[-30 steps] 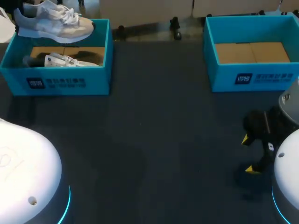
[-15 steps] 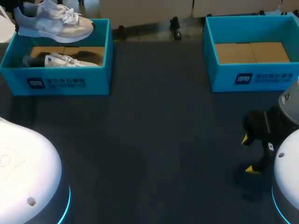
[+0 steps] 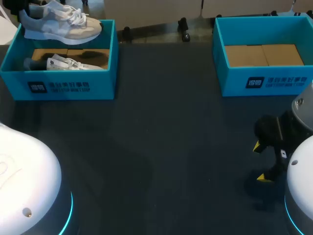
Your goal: Take the shoe out of the shoebox, open the shoe tongue, remove and reinsert the insole, then place the shoe into the shoebox
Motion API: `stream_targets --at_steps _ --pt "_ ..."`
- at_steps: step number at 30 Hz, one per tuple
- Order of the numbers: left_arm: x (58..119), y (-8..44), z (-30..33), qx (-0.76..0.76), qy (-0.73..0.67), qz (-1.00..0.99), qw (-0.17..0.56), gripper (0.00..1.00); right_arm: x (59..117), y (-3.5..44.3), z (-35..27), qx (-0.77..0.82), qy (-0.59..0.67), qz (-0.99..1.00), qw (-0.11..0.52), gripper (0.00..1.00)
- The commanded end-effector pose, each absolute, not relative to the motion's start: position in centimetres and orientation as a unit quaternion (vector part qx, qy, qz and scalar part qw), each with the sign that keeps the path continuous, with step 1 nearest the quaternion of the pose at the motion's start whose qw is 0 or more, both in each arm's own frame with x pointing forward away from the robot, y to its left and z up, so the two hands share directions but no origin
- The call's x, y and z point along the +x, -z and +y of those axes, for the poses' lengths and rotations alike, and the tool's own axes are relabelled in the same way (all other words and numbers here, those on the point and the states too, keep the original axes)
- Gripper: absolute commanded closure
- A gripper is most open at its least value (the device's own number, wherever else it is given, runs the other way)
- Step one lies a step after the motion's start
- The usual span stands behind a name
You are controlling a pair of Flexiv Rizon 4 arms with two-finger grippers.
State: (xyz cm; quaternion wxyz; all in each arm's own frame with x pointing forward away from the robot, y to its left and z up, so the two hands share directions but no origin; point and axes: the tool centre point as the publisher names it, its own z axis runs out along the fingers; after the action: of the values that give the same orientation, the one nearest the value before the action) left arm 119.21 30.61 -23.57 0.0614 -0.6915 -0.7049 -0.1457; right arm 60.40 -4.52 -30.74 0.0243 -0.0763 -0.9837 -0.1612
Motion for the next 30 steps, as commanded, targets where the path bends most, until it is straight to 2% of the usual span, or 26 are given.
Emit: stream_targets --at_steps 1,30 --pt "120.4 24.1 30.6 -0.686 0.138 -0.711 0.070 1.00 60.2 30.8 -4.5 -0.077 0.160 -0.984 0.022 0.00" --pt "118.0 28.0 30.9 -0.687 0.129 -0.711 0.075 1.00 60.2 30.8 -4.5 -0.077 0.160 -0.984 0.022 0.00"
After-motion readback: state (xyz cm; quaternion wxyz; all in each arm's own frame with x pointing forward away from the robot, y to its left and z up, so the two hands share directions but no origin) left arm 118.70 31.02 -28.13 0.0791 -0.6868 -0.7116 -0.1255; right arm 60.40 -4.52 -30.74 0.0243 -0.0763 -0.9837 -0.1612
